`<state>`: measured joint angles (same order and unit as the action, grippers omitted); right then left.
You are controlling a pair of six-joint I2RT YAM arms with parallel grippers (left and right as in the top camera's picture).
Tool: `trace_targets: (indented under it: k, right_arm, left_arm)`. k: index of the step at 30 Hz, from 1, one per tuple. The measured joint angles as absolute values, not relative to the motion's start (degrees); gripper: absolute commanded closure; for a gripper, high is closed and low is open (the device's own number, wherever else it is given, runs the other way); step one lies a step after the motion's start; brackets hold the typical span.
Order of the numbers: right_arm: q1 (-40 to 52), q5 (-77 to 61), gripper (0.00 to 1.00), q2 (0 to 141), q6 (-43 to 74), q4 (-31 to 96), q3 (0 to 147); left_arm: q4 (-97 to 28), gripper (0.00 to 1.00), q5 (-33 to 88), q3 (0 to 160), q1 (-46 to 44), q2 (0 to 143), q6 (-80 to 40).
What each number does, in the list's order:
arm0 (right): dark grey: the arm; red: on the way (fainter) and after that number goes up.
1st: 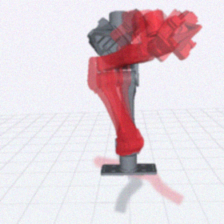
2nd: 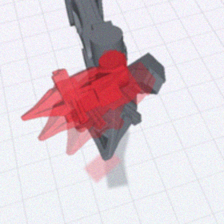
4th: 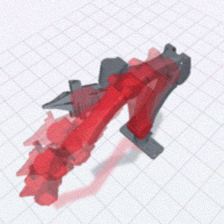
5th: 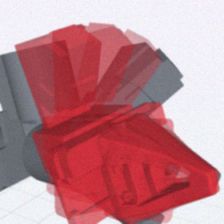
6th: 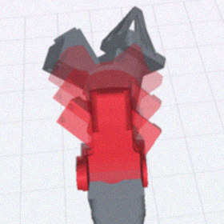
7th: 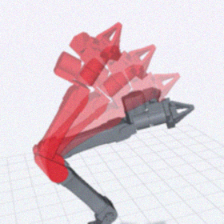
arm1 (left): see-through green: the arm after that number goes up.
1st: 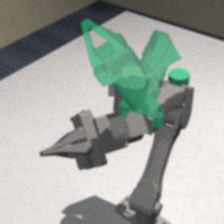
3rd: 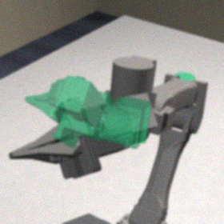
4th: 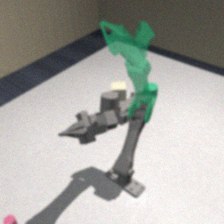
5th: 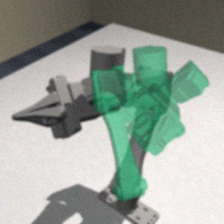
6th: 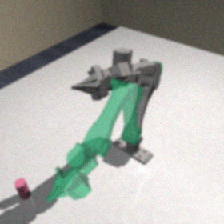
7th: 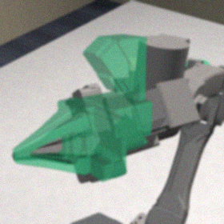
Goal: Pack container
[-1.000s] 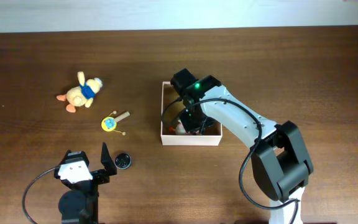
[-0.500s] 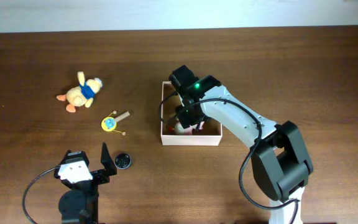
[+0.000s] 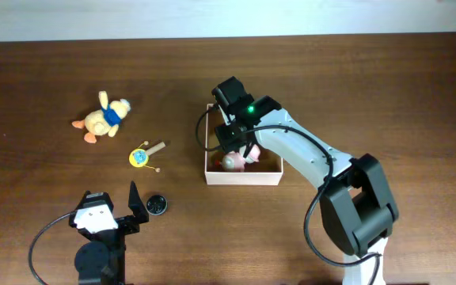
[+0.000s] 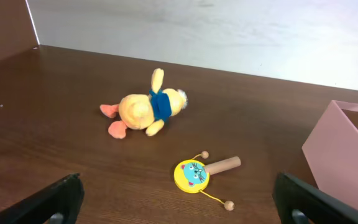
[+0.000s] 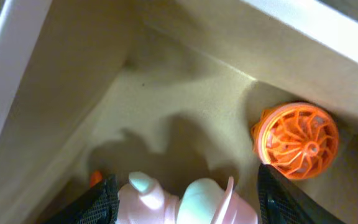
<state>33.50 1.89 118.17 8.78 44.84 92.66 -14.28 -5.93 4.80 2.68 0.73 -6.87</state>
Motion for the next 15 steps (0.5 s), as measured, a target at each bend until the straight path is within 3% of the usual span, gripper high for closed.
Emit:
trace_targets:
  k: [15]
  right_arm:
    - [33.5, 2.5, 0.4, 123.4, 8.3, 47.6, 92.7]
  left_arm:
    - [-14.3, 0.01, -6.0, 4.8, 2.7, 0.7, -6.9]
